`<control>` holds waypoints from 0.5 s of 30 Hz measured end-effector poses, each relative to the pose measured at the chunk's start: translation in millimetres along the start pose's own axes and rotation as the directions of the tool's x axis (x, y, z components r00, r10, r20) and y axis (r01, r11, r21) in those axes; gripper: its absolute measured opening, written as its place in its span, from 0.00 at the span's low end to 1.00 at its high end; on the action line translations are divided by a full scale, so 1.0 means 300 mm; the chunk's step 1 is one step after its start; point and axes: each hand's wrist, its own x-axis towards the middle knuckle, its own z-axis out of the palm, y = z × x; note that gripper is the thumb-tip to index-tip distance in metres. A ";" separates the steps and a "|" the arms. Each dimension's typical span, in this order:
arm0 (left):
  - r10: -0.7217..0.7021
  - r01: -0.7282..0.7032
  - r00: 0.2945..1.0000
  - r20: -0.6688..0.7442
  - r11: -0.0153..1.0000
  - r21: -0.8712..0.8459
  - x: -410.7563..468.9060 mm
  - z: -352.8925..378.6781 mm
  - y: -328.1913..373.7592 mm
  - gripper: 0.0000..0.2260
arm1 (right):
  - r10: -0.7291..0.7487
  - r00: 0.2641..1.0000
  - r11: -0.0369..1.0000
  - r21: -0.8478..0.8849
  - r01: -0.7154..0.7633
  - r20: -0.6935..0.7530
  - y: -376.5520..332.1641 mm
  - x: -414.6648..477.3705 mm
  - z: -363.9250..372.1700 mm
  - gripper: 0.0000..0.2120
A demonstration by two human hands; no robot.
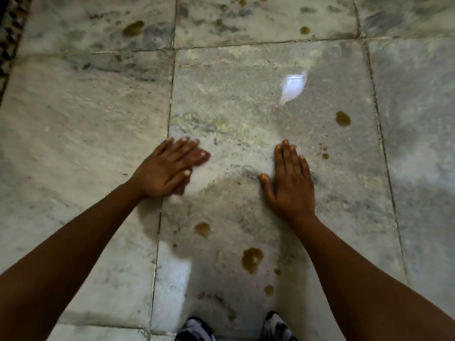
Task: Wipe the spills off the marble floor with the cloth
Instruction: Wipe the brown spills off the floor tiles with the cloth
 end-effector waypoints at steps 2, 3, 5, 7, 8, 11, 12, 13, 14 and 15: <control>-0.230 0.230 0.973 -0.014 0.973 -0.034 0.089 -0.011 -0.043 0.25 | 0.005 1.000 1.000 0.012 -0.005 0.001 -0.002 0.001 0.000 0.34; -0.338 0.336 0.940 -0.035 0.940 -0.061 0.156 -0.020 -0.036 0.25 | 0.008 1.000 1.000 0.018 -0.008 0.003 -0.003 0.000 -0.004 0.34; -0.480 0.472 0.875 -0.056 0.874 -0.117 0.287 -0.031 0.023 0.26 | 0.004 1.000 1.000 0.022 -0.004 0.012 0.001 -0.002 -0.008 0.34; -0.483 0.473 0.874 -0.054 0.871 -0.136 0.380 -0.037 0.115 0.25 | 0.000 1.000 1.000 0.019 -0.001 0.031 0.004 -0.002 -0.007 0.33; -0.440 0.430 0.896 -0.057 0.892 -0.138 0.401 -0.036 0.166 0.25 | -0.002 0.999 1.000 0.023 0.001 0.035 0.006 -0.004 -0.013 0.33; -0.223 0.216 0.972 -0.068 0.972 -0.096 0.361 -0.029 0.264 0.25 | -0.029 0.998 0.998 0.053 0.026 0.060 0.018 -0.016 -0.036 0.32; -0.149 0.143 0.986 -0.072 0.986 -0.085 0.330 -0.022 0.267 0.24 | -0.040 0.998 0.998 0.052 0.037 0.057 0.029 -0.025 -0.047 0.31; -0.075 0.069 0.994 -0.079 0.995 -0.077 0.303 -0.017 0.264 0.24 | -0.039 0.998 0.998 0.043 0.037 0.048 0.054 -0.041 -0.064 0.31; -0.020 0.014 0.996 -0.085 0.997 -0.079 0.273 -0.012 0.253 0.24 | -0.029 0.999 0.999 0.028 0.027 0.041 0.082 -0.058 -0.078 0.30; 0.014 -0.023 0.996 -0.091 0.995 -0.096 0.256 -0.010 0.245 0.23 | -0.004 1.000 1.000 0.005 0.004 0.031 0.123 -0.079 -0.095 0.30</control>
